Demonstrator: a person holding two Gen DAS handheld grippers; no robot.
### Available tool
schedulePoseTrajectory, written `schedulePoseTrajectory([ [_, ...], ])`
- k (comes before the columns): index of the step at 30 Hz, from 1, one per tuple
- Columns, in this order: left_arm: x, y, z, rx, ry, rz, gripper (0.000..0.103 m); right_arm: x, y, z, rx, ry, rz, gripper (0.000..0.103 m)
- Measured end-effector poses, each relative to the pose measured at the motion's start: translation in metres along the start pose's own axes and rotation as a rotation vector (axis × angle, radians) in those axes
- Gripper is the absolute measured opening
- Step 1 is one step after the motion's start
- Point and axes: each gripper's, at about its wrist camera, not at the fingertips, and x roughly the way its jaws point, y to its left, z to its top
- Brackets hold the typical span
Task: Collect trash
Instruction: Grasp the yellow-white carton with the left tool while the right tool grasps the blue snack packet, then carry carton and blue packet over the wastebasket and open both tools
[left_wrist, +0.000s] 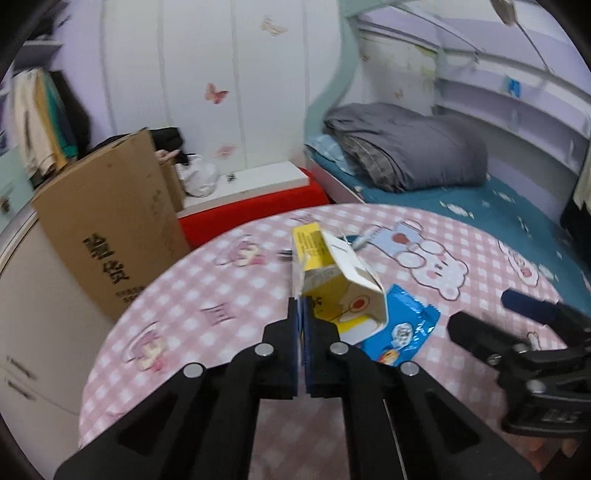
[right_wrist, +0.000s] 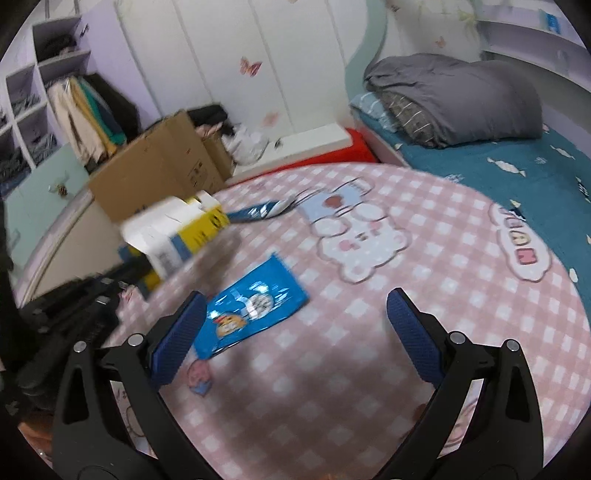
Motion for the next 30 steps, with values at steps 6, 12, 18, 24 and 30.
schedulePoseTrajectory([
  [6, -0.034, 0.042, -0.013, -0.073, -0.044, 0.14, 0.002, 0.022, 0.043, -0.003, -0.053, 0.088, -0.031, 0.096],
  [12, -0.053, 0.081, -0.029, -0.127, -0.018, 0.217, 0.002, 0.052, 0.065, -0.006, -0.038, 0.146, -0.111, 0.094],
  [18, -0.073, 0.114, -0.048, -0.155, -0.009, 0.236, 0.002, 0.054, 0.084, -0.013, -0.151, 0.116, -0.198, 0.041],
  [24, -0.096, 0.135, -0.067, -0.192, -0.014, 0.228, 0.002, 0.041, 0.099, -0.025, -0.17, 0.123, -0.112, 0.028],
  [30, -0.127, 0.159, -0.092, -0.237, -0.021, 0.231, 0.002, 0.014, 0.147, -0.046, -0.182, 0.132, 0.049, 0.018],
])
